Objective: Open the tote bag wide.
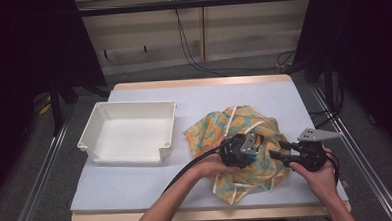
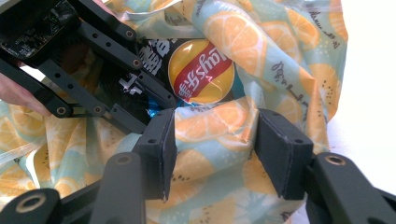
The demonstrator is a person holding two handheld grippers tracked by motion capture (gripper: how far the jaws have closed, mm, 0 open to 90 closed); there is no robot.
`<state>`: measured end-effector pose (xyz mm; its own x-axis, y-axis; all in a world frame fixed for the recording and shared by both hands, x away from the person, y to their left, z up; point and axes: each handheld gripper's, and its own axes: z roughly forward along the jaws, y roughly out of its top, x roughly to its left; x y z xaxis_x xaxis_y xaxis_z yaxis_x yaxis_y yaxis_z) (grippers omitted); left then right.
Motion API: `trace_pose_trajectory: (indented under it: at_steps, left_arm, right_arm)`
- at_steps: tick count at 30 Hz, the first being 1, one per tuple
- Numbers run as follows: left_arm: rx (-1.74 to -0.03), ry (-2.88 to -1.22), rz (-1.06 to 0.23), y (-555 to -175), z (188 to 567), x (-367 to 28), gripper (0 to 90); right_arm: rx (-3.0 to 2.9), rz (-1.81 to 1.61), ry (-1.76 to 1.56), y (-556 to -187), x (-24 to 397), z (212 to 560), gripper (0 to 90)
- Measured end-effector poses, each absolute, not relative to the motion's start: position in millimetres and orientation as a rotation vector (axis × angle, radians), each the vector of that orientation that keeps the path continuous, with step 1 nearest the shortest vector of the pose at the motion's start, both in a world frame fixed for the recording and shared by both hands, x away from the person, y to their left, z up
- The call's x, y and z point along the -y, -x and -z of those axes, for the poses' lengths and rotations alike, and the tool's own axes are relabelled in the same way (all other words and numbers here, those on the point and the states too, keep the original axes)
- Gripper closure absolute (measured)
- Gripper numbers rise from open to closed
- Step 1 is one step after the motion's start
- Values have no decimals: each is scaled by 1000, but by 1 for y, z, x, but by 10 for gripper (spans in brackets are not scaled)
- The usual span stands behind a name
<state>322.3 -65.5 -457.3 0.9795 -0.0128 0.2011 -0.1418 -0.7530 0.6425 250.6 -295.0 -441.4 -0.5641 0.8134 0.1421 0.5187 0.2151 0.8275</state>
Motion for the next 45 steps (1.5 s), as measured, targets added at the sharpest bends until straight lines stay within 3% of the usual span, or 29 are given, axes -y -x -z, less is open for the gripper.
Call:
trace_pose_trajectory:
  at_steps: [4, 9, 15, 21, 23, 29, 33, 41, 45]
  left_arm:
    - [79, -2414, -213, -324, 458, 66, 808]
    - [28, -2403, -158, -328, 457, 64, 888]
    - [17, -2393, -119, -329, 455, 63, 900]
    - [-5, -2365, -111, -329, 449, 60, 900]
    - [-6, -2350, -110, -330, 447, 58, 900]
    - [-37, -2320, -101, -331, 439, 53, 900]
    - [-39, -2306, -97, -333, 437, 52, 900]
    - [-81, -2265, -88, -338, 430, 45, 900]
    - [-106, -2228, -85, -341, 424, 38, 900]
  right_arm:
    - [-2181, -1281, -1238, -251, 295, 442, 478]
    - [-2183, -1290, -1226, -250, 293, 438, 436]
    - [-2162, -1325, -1173, -246, 286, 426, 441]
    - [-2190, -1357, -1131, -247, 272, 422, 569]
    - [-2221, -1339, -1129, -250, 268, 424, 550]
    - [-2301, -1230, -1154, -257, 261, 442, 382]
    - [-2314, -1202, -1160, -257, 259, 446, 390]
    - [-2303, -1209, -1148, -253, 264, 446, 773]
    - [-2284, -1244, -1145, -248, 268, 441, 849]
